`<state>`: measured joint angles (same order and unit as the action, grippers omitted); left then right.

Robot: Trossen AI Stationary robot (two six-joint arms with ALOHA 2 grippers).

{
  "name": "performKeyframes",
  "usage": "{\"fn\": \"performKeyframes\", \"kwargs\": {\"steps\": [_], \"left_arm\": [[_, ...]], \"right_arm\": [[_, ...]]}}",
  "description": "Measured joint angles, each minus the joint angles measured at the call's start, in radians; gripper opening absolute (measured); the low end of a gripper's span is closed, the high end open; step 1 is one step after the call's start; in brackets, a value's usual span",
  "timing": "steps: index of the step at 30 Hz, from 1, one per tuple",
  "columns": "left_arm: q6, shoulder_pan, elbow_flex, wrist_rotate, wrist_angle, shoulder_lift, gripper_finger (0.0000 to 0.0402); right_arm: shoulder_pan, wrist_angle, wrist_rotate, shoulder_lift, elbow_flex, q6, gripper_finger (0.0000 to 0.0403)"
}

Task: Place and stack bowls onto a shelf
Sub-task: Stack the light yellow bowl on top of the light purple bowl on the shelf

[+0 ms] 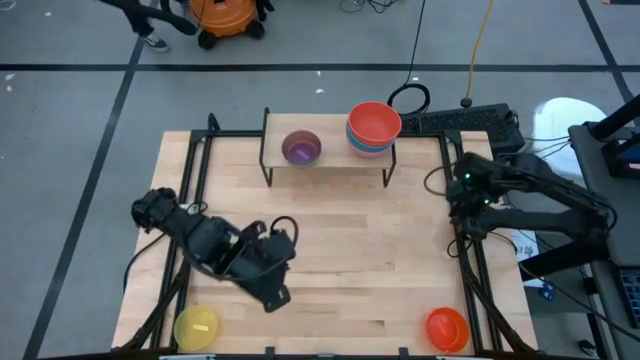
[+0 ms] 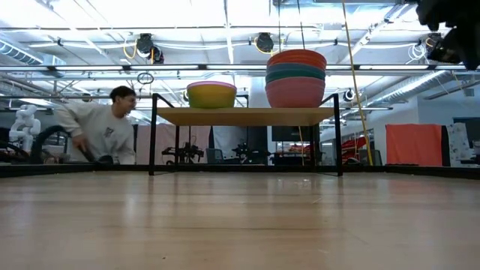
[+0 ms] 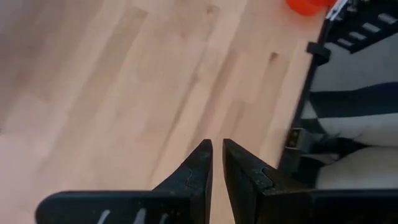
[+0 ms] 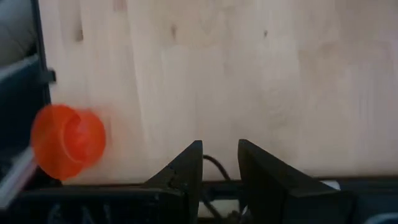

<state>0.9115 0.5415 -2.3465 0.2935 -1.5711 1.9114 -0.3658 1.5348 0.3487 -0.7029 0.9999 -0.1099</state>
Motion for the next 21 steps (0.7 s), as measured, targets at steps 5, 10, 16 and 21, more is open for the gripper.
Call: {"fn": "performKeyframes", "kwargs": {"steps": [5,10,16,21], "left_arm": [[0.201,0.056,0.022,0.01,0.001,0.0,0.0042],[0.385,0.107,0.132,-0.018,0.0,0.001,0.0042],[0.66,0.154,0.294,-0.107,-0.001,0.002,0.0042],[0.989,0.204,0.393,-0.19,0.001,0.001,0.0042]], "right_arm": [[0.035,-0.125,0.001,0.0,-0.065,-0.082,0.0098],[0.065,-0.249,0.002,-0.004,-0.07,-0.118,0.0098],[0.089,-0.326,-0.003,-0.004,-0.07,-0.145,0.0098],[0.106,-0.376,-0.004,-0.003,-0.07,-0.146,0.0098]]}}
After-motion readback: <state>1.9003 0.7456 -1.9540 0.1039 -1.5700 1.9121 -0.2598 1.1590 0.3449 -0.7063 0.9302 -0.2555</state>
